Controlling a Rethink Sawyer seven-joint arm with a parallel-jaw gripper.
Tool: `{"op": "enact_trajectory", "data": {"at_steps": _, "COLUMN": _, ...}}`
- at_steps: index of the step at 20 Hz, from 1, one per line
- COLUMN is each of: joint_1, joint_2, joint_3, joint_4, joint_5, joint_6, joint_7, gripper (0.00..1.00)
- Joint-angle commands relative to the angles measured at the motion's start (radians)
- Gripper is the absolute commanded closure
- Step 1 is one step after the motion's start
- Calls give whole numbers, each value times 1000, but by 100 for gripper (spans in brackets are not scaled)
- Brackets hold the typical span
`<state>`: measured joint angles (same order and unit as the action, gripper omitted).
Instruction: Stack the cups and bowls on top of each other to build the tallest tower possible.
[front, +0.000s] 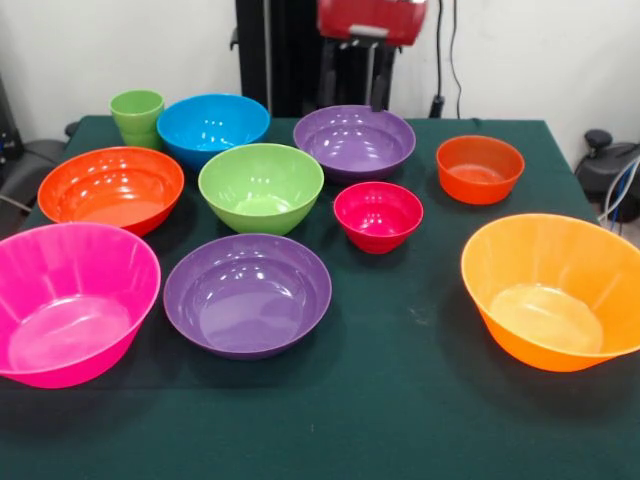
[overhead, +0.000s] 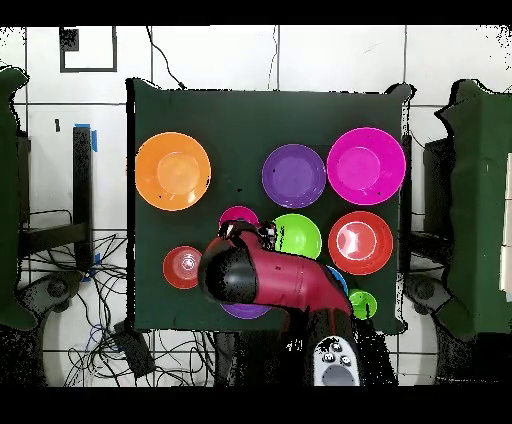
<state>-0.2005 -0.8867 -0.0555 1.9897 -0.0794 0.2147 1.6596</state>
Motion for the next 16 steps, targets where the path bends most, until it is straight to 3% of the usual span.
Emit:
{"op": "enact_trajectory", "data": {"at_steps": 1, "joint_1": -96, "joint_2": 143, "joint_3": 135, "joint_4": -107, "joint_5": -94, "joint_6": -38, "joint_7": -9, "gripper": 0}}
{"op": "enact_trajectory", "data": {"at_steps": 16, "joint_1": -225, "joint_2": 209, "joint_3": 274, "joint_4": -255, "joint_5": -133, "joint_6": 65, "joint_7": -70, "gripper": 0}}
